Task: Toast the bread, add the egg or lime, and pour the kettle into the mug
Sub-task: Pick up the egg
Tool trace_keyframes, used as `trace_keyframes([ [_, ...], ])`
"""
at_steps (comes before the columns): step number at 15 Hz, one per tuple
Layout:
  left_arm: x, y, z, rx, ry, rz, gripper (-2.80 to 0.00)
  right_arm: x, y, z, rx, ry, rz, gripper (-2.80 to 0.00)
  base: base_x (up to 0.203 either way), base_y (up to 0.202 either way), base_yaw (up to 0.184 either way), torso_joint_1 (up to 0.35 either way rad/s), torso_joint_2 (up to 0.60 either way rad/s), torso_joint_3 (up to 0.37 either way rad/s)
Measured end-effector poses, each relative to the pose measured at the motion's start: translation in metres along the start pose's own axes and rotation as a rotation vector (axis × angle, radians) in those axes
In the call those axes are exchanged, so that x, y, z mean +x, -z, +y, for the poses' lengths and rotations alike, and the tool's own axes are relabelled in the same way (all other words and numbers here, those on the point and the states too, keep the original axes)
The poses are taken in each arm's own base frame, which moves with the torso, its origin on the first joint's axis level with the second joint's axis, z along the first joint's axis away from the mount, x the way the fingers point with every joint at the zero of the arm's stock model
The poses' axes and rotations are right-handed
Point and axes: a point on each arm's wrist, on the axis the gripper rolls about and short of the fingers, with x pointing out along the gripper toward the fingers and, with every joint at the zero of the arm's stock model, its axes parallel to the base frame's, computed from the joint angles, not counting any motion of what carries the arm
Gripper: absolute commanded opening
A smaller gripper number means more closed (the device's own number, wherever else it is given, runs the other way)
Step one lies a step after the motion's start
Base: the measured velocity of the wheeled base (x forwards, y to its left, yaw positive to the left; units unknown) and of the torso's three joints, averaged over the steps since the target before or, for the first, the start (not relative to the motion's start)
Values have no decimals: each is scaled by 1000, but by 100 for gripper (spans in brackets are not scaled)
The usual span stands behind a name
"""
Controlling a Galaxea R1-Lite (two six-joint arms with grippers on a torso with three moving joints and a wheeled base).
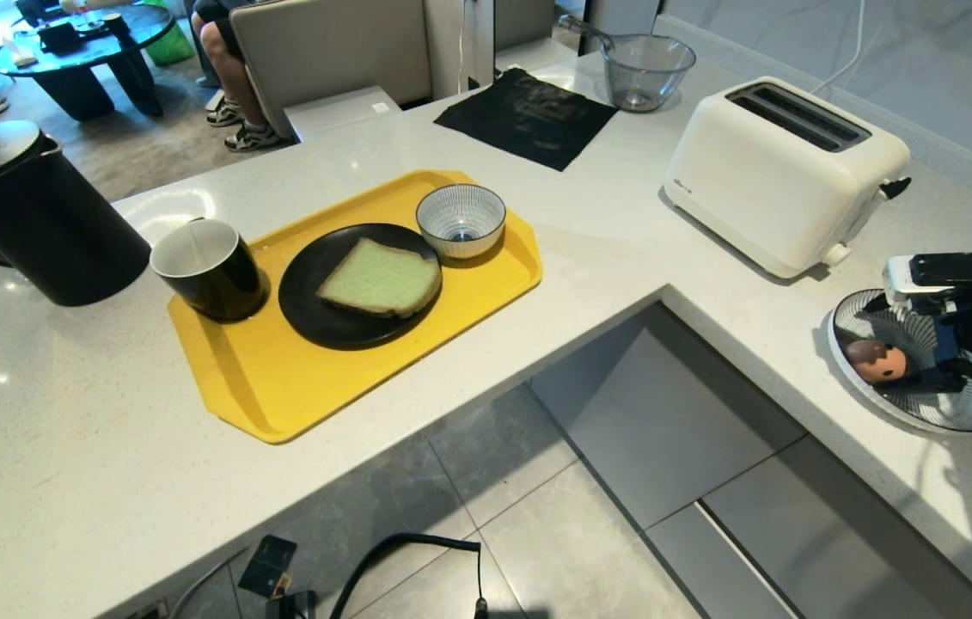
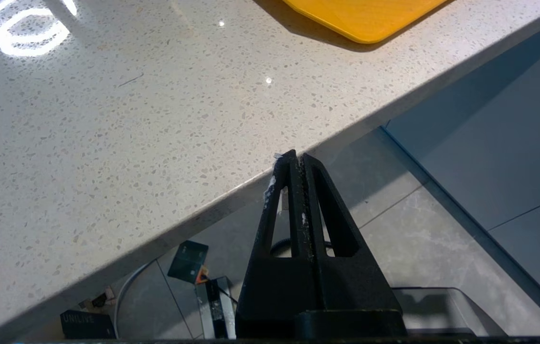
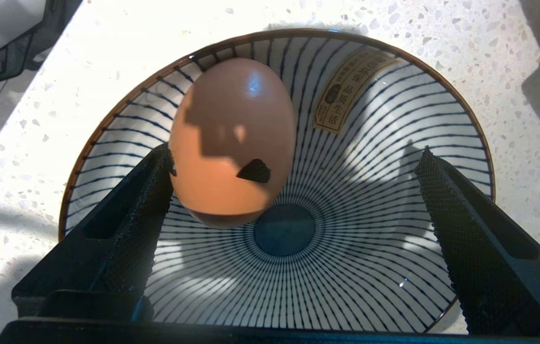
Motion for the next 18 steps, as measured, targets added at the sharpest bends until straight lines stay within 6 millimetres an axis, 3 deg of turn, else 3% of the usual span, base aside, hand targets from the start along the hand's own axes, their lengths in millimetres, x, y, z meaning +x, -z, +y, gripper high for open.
trace_keyframes([
  [5,0,0,0,0,0,0,-280,1,-1,1,-39,-3,-3,0,0,0,0,0,0,0],
  [6,0,0,0,0,0,0,-280,1,-1,1,-40,-4,-3,-280,0,0,0,0,0,0],
  [18,0,0,0,0,0,0,-280,0,-3,7,-41,-20,-5,-280,0,0,0,0,0,0],
])
